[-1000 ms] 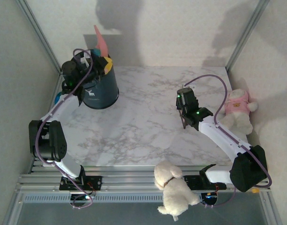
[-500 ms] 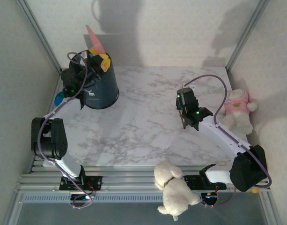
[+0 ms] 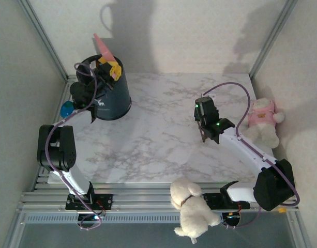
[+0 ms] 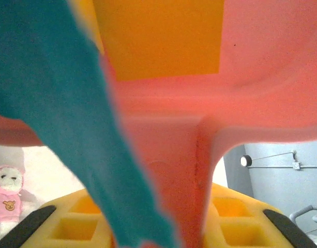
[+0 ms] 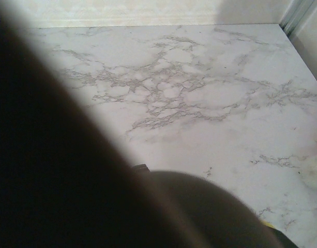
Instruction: Sweep away the paper scraps from the table
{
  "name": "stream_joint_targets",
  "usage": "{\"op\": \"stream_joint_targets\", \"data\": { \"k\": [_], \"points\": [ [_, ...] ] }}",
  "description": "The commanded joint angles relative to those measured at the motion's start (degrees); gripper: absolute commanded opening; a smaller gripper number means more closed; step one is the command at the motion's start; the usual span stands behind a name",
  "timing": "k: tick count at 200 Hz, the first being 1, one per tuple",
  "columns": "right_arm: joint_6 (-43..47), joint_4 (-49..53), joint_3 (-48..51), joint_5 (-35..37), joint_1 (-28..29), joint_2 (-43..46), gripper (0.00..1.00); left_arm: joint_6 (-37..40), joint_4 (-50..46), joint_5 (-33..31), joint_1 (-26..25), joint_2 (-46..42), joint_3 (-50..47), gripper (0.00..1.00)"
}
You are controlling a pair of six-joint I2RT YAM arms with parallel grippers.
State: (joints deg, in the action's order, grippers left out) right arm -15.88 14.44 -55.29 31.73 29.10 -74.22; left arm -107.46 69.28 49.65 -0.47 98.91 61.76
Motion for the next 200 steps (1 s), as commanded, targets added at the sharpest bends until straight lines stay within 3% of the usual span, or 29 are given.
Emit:
{"op": "stream_joint_targets", "data": {
  "k": [1,18,55,140,156,177,200],
  "points": [
    [-0.52,-0.34,-1.93,1.23,-0.31,0.11,0.0,5.99,-2.4,0.67,0.48,-3.32,0.86,0.0],
    [-0.64,-0.52,-1.68,1.23,-0.33,0.29,0.0,15.03,-13.17,1.67,0.48,-5.82,2.7,0.0],
    [-0.84,-0.62,-1.59,0.86,-0.32,0.03,0.0,41.2,-46.22,-0.41,-1.12,-10.21,10.48,0.0],
    [-1.24,-0.62,-1.67,0.79,-0.33,-0.27,0.0,77.83,-87.25,-12.78,-7.18,-7.42,26.15,0.0],
    [-1.25,-0.89,-1.5,0.73,-0.3,-0.22,0.0,79.66,-89.33,-14.16,-8.14,-6.89,26.7,0.0],
    [-1.22,-0.8,-1.74,0.6,-0.32,-0.62,0.0,77.78,-85.97,-11.04,-8.04,-7.31,24.43,0.0],
    [-1.28,-0.71,-2.06,0.36,-0.32,-0.96,0.0,69.64,-74.4,-4.52,-6.8,-8.37,19.63,0.0]
  ]
}}
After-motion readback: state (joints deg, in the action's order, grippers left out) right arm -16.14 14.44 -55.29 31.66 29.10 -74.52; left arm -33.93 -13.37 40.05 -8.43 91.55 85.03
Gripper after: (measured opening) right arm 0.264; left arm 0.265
